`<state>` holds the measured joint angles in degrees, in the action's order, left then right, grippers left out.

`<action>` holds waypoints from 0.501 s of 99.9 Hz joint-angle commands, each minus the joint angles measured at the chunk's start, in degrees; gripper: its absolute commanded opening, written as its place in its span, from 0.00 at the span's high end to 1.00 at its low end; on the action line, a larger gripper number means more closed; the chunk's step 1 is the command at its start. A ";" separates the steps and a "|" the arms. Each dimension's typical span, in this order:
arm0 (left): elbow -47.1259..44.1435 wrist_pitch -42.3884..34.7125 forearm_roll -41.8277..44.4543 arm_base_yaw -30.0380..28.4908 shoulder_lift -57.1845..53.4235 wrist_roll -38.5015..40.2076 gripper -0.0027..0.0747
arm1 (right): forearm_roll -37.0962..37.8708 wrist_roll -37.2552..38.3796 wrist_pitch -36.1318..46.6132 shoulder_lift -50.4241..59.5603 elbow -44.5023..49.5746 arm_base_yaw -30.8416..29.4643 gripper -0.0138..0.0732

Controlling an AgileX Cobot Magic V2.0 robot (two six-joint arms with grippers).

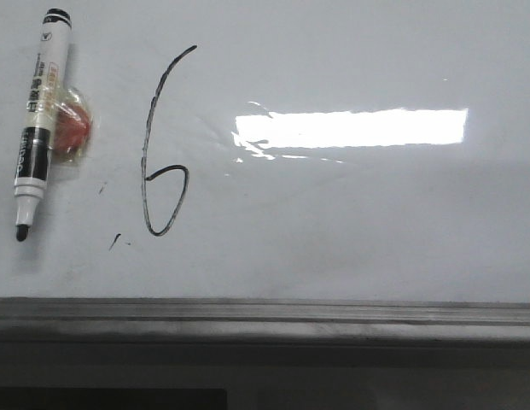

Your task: Write number 6 on whiteboard

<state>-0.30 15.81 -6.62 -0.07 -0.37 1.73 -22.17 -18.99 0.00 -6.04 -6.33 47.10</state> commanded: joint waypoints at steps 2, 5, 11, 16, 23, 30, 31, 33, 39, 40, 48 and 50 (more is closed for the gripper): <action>-2.45 1.66 -0.13 -0.03 -1.67 0.40 0.99 | 0.61 -0.40 4.52 -0.47 -1.41 -0.10 0.92; -2.45 1.85 -0.04 -0.03 -1.67 0.40 0.99 | 0.61 -0.40 4.52 -0.47 -1.41 -0.10 0.92; -2.45 1.73 -0.04 -0.03 -1.67 0.29 0.99 | 0.61 -0.40 4.52 -0.47 -1.41 -0.10 0.92; -2.45 1.73 -0.04 -0.03 -1.67 0.29 0.99 | 0.61 -0.40 4.52 -0.47 -1.41 -0.10 0.92; -2.45 1.73 -0.04 -0.03 -1.67 0.29 0.99 | 0.61 -0.40 4.52 -0.47 -1.41 -0.10 0.92; -2.45 1.73 -0.04 -0.03 -1.67 0.29 0.99 | 0.61 -0.40 4.52 -0.47 -1.41 -0.10 0.92; -2.45 1.73 -0.04 -0.03 -1.67 0.29 0.99 | 0.61 -0.40 4.52 -0.47 -1.41 -0.10 0.92; -2.45 1.73 -0.04 -0.03 -1.67 0.29 0.99 | 0.61 -0.40 4.52 -0.47 -1.41 -0.10 0.92; -2.45 1.73 -0.04 -0.03 -1.67 0.29 0.99 | 0.61 -0.40 4.52 -0.47 -1.41 -0.10 0.92; -2.45 1.73 -0.04 -0.03 -1.67 0.29 0.99 | 0.61 -0.40 4.52 -0.47 -1.41 -0.10 0.92; -2.45 1.73 -0.04 -0.03 -1.67 0.29 0.99 | 0.61 -0.40 4.52 -0.47 -1.41 -0.10 0.92; -2.45 1.73 -0.04 -0.03 -1.67 0.29 0.99 | 0.61 -0.40 4.52 -0.47 -1.41 -0.10 0.92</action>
<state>-0.20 19.52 -6.58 -0.07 -0.37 1.72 -21.95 -18.99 0.00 -6.04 -6.33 47.10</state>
